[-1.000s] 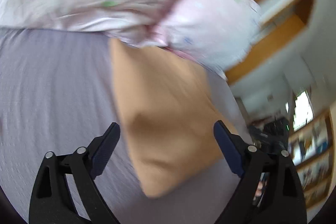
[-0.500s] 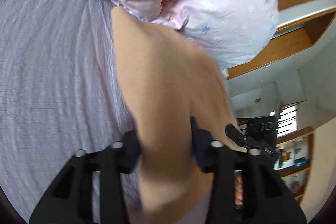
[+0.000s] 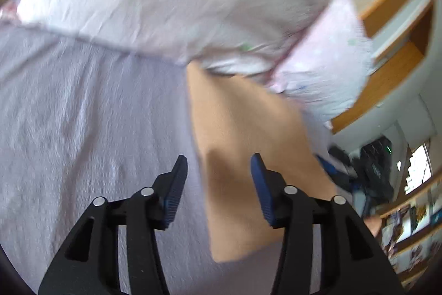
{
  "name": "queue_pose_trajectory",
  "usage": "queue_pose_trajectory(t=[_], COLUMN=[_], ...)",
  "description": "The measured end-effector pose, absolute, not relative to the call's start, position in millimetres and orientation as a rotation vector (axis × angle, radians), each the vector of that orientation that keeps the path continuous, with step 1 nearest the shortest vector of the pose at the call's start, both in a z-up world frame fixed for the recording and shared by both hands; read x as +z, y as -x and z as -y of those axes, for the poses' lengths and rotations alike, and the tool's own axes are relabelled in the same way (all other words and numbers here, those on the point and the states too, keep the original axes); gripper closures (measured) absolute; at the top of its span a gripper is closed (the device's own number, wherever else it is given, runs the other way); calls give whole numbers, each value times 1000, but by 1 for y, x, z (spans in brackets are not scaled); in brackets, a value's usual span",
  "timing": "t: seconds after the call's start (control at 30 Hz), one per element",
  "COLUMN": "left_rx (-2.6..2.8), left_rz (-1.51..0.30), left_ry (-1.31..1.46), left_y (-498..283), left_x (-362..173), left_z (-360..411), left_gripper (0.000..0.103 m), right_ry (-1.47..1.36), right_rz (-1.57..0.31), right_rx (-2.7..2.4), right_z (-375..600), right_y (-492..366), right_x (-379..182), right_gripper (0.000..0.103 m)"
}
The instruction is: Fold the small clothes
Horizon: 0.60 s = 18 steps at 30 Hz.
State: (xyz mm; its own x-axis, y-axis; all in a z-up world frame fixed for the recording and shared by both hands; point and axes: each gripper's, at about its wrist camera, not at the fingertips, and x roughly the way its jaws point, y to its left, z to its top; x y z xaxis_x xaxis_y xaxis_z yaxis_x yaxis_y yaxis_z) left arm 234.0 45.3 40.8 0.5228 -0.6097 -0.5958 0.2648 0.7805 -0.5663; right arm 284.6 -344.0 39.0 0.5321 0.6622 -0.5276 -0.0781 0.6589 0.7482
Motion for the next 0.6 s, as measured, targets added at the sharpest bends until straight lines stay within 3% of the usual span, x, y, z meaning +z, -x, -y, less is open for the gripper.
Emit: queue_pose_trajectory(t=[0.07, 0.13, 0.2, 0.3, 0.33, 0.37, 0.43, 0.53, 0.6], left_rx=[-605, -636, -642, -608, -611, -618, -601, -500, -426], left_rz=[-837, -849, -895, -911, -905, -901, -895, -886, -908], left_ry=[387, 327, 251, 171, 169, 177, 170, 95, 16], left_y=[-222, -218, -218, -210, -206, -200, -187, -162, -145], left_x=[51, 50, 38, 31, 34, 38, 41, 38, 29], left_z=[-28, -8, 17, 23, 20, 14, 1, -5, -7], left_gripper=[34, 33, 32, 32, 31, 24, 9, 3, 1], right_ry=[-736, -696, -623, -595, -577, -527, -500, -433, -357], right_rz=[-924, -966, -1028, -1047, -1031, -984, -914, -861, -855], right_rx=[478, 427, 335, 253, 236, 219, 270, 363, 361], right_z=[339, 330, 323, 327, 328, 330, 330, 319, 301], right_y=[-300, -318, -335, -336, -330, -312, -281, -229, -197], right_x=[42, 34, 17, 11, 17, 33, 53, 73, 76], right_gripper=[41, 43, 57, 55, 50, 46, 22, 4, 2])
